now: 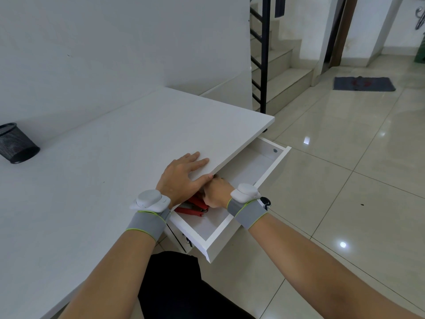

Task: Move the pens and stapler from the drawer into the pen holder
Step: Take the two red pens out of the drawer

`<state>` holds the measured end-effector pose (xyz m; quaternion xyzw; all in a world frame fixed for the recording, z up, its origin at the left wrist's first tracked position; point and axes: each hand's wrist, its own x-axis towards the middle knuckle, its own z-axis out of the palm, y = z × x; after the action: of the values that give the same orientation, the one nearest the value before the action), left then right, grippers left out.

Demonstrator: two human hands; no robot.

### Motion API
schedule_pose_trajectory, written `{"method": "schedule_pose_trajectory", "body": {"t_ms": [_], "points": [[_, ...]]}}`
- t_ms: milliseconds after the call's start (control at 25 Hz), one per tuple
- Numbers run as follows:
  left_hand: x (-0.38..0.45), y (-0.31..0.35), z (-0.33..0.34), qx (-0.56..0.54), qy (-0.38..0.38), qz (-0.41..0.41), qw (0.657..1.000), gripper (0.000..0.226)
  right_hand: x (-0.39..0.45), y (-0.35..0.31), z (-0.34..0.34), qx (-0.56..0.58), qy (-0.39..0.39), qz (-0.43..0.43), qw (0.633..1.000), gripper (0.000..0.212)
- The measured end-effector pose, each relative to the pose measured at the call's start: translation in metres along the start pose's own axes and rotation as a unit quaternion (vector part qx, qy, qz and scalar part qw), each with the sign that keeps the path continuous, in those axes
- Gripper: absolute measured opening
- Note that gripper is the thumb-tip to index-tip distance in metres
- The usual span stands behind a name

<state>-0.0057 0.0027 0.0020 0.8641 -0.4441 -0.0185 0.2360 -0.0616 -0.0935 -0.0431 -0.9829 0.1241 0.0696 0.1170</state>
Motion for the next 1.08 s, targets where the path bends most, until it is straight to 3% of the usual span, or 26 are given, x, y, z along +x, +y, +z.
{"method": "schedule_pose_trajectory", "body": {"t_ms": [520, 920, 1080], "points": [[0.0, 0.0, 0.001, 0.001, 0.002, 0.001, 1.0, 0.046, -0.008, 0.007, -0.001, 0.143, 0.021, 0.054, 0.988, 0.03], [-0.001, 0.0, 0.001, 0.025, 0.014, 0.008, 1.0, 0.044, -0.041, 0.023, -0.041, 0.152, 0.108, 0.038, 0.982, 0.022], [-0.006, 0.0, 0.0, 0.007, 0.058, 0.019, 0.998, 0.044, -0.056, 0.029, -0.073, 0.202, 0.17, 0.037, 0.964, 0.018]]}}
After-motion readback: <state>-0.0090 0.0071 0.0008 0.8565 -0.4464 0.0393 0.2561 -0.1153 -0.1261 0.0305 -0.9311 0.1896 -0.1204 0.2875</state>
